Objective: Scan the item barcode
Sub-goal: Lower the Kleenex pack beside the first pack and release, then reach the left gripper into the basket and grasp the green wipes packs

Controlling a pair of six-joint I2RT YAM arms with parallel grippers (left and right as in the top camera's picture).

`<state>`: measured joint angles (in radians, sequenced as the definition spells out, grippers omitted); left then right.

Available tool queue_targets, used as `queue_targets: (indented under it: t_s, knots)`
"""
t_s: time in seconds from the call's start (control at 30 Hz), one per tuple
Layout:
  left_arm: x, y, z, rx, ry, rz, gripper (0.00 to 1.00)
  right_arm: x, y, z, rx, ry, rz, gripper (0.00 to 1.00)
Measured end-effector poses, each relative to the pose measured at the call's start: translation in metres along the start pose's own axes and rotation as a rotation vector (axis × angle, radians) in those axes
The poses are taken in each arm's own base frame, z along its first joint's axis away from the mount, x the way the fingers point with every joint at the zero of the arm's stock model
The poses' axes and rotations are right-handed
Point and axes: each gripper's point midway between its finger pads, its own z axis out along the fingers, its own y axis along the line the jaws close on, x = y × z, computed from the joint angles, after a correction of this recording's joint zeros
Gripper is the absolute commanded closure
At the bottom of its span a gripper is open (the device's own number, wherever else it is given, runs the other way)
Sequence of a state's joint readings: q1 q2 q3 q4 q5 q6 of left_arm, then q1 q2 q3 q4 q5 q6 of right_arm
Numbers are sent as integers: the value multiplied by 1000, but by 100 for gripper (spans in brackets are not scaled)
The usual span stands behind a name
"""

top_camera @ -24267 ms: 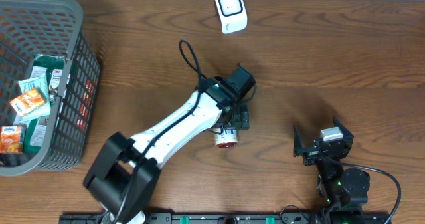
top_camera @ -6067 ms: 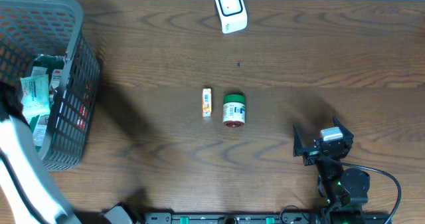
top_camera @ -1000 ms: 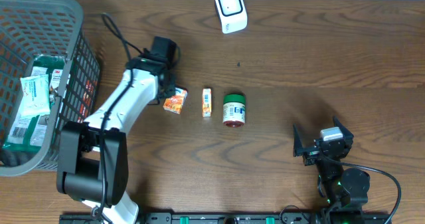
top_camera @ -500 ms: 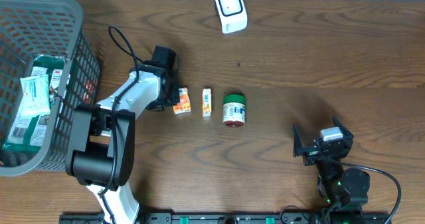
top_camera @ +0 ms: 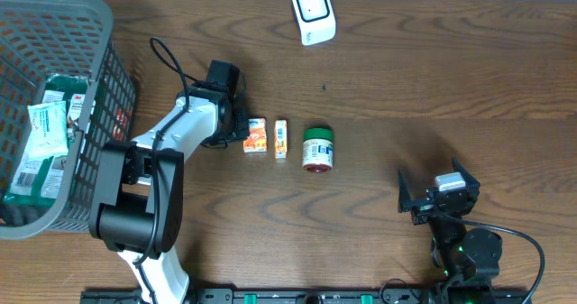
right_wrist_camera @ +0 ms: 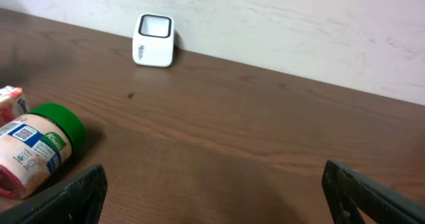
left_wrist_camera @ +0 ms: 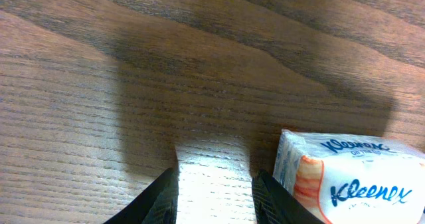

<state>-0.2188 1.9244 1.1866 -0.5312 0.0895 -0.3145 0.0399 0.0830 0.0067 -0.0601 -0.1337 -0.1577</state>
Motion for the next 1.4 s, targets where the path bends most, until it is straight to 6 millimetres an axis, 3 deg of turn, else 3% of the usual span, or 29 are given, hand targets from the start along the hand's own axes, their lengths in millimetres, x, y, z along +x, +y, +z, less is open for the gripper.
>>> queue_targets:
  t_s: [0.3, 0.43, 0.5, 0.6, 0.67, 0.73, 0.8, 0.9, 1.0, 1.13, 1.2, 1.3, 1.4]
  knots:
    - [1, -12, -2, 67, 6, 62, 60, 0, 0, 0, 0, 0, 0, 1]
    - [-9, -6, -23, 25, -55, 77, 50, 0, 0, 0, 0, 0, 0, 1]
    - [-18, -1, -54, -5, -121, 79, 39, 0, 0, 0, 0, 0, 0, 1]
    - [-51, -5, -125, 4, -312, 72, 37, 0, 0, 0, 0, 0, 0, 1]
    - [-68, -2, -176, 18, -438, 52, 37, 0, 0, 0, 0, 0, 0, 1]
    - [-85, 8, -241, 41, -600, 10, 37, 0, 0, 0, 0, 0, 0, 1]
    - [-93, 34, -312, 40, -777, -62, 37, 0, 0, 0, 0, 0, 0, 1]
    - [-88, 77, -365, -21, -891, -163, 36, 0, 0, 0, 0, 0, 0, 1]
    - [-75, 134, -396, -131, -911, -296, 35, 0, 0, 0, 0, 0, 0, 1]
    - [-66, 205, -411, -266, -904, -469, 31, 0, 0, 0, 0, 0, 0, 1]
    - [-64, 233, -407, -315, -885, -531, 26, 0, 0, 0, 0, 0, 0, 1]
    - [-63, 272, -387, -373, -819, -605, 24, 0, 0, 0, 0, 0, 0, 1]
    - [-67, 310, -346, -418, -693, -638, 21, 0, 0, 0, 0, 0, 0, 1]
